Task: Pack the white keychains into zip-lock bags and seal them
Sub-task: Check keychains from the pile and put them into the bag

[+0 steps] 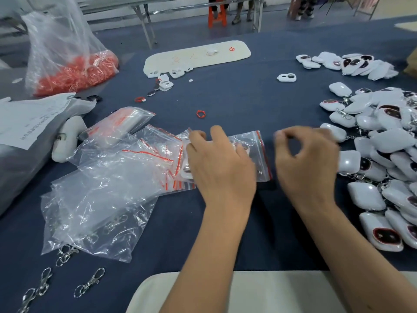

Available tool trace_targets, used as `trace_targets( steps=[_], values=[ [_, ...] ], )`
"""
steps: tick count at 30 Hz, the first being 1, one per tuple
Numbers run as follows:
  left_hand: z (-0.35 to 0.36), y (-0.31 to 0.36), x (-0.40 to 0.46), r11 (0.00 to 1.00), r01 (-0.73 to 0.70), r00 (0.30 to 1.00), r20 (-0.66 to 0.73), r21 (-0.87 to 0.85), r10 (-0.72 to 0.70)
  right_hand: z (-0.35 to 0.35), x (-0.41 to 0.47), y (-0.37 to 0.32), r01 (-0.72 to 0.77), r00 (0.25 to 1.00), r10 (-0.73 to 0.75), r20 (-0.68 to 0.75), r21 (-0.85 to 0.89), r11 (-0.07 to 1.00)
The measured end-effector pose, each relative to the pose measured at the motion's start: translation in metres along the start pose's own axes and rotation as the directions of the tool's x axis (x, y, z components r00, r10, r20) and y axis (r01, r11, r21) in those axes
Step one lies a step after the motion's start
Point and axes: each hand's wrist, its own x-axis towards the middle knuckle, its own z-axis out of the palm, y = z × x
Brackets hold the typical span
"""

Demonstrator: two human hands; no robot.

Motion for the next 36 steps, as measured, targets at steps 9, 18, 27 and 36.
trace_targets(
  steps=[9, 18, 27, 36],
  values=[
    [0.016, 0.024, -0.022, 0.869, -0.367, 0.892, 0.139, -0.333, 0.430, 0.000, 0.007, 0.017, -0.198, 0.939, 0.296, 0.177, -0.426, 0.883],
    [0.021, 0.013, -0.020, 0.909, -0.377, 0.844, 0.340, -0.176, 0.415, -0.002, 0.002, 0.012, -0.227, 0.937, 0.325, 0.129, -0.485, 0.845],
    [0.017, 0.008, -0.010, 0.929, -0.274, 0.875, 0.337, -0.249, 0.348, -0.004, -0.001, 0.008, -0.219, 0.956, 0.247, 0.161, -0.175, 0.960],
    [0.024, 0.016, -0.011, 0.863, -0.137, 0.903, 0.297, -0.487, 0.311, -0.001, 0.006, 0.010, -0.245, 0.969, 0.231, 0.086, 0.222, 0.944]
  ],
)
